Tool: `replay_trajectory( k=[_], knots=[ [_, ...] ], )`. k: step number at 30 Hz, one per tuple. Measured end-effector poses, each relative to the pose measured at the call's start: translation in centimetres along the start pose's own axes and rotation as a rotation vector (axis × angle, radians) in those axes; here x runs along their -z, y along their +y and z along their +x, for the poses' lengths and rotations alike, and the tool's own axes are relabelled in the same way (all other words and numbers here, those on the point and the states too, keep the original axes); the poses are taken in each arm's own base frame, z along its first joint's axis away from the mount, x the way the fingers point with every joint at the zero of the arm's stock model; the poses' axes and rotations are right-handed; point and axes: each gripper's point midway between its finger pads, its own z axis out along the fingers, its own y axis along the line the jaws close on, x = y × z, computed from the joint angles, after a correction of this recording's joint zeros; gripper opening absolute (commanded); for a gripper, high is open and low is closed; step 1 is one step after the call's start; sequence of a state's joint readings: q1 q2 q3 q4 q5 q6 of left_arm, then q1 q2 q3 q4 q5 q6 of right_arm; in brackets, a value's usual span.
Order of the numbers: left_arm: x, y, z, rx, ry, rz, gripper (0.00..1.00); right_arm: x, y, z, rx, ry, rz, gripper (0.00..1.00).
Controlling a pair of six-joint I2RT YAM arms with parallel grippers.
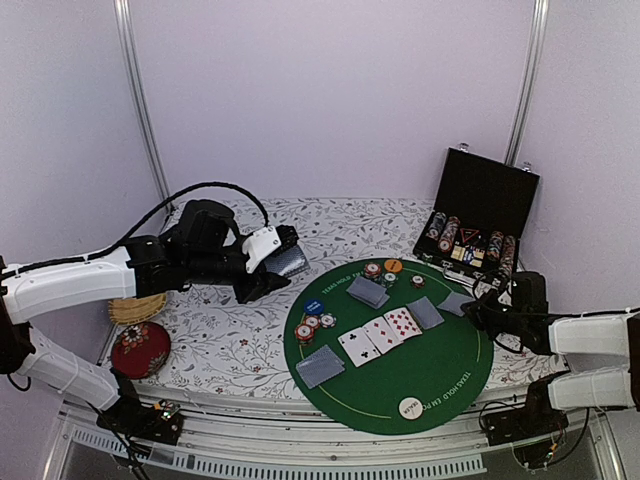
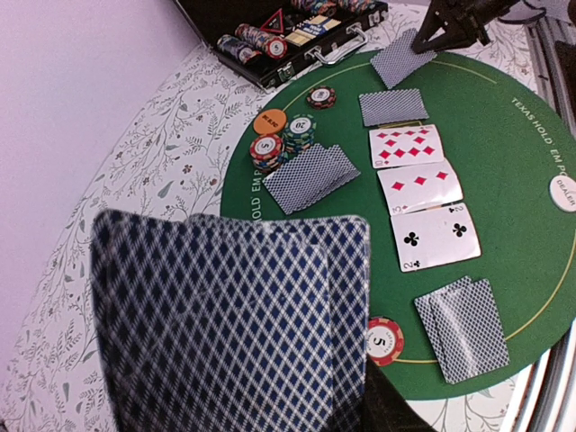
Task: Distribute texas hold em gaming equipment
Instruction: Place the poker card in the community card area.
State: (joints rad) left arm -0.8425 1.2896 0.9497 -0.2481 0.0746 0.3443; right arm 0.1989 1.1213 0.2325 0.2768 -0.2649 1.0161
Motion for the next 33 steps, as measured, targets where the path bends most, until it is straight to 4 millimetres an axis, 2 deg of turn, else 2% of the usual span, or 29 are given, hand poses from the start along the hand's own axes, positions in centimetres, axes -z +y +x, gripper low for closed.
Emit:
replay_trajectory(
  k=[2,6,12,17,22,24,26,27,31,33],
  knots=[
    [0.0,0.0,0.0,0.000,0.000,0.000,0.45,0.0,-0.9,-0.3,-0.061,-0.025,0.015,0.02],
    [0.0,0.0,0.0,0.000,0.000,0.000,0.45,-0.7,-0.4,-1.6,-0.120,-0.080,-0.018,0.01],
    [0.0,0.0,0.0,0.000,0.000,0.000,0.45,-2.3,-0.4,-2.2,-0.166,-0.083,-0.023,0.01],
    [0.0,0.0,0.0,0.000,0.001,-0.001,0.45,-3.9,-0.4,-1.6,-0.186,-0.025,-0.034,0.02],
    [0.0,0.0,0.0,-0.001,0.001,-0.001,0.45,-4.4,-0.7,-0.9,-0.222,0.009,-0.039,0.02],
    [0.0,0.0,0.0,0.000,0.001,-0.001,0.45,-4.4,-0.6,-0.8,-0.234,0.011,-0.049,0.09],
    [0.0,0.0,0.0,0.000,0.001,-0.001,0.45,-4.3,-0.7,-0.8,-0.248,0.012,-0.053,0.28],
    [0.0,0.0,0.0,-0.001,0.001,-0.001,0.45,-4.3,-0.8,-0.7,-0.261,0.013,-0.052,0.33],
    [0.0,0.0,0.0,-0.001,0.001,-0.001,0.45,-4.2,-1.0,-0.3,-0.282,0.027,-0.053,0.44],
    [0.0,0.0,0.0,-0.001,0.001,-0.001,0.45,-4.0,-1.3,0.0,-0.295,0.031,-0.049,0.55]
  ],
)
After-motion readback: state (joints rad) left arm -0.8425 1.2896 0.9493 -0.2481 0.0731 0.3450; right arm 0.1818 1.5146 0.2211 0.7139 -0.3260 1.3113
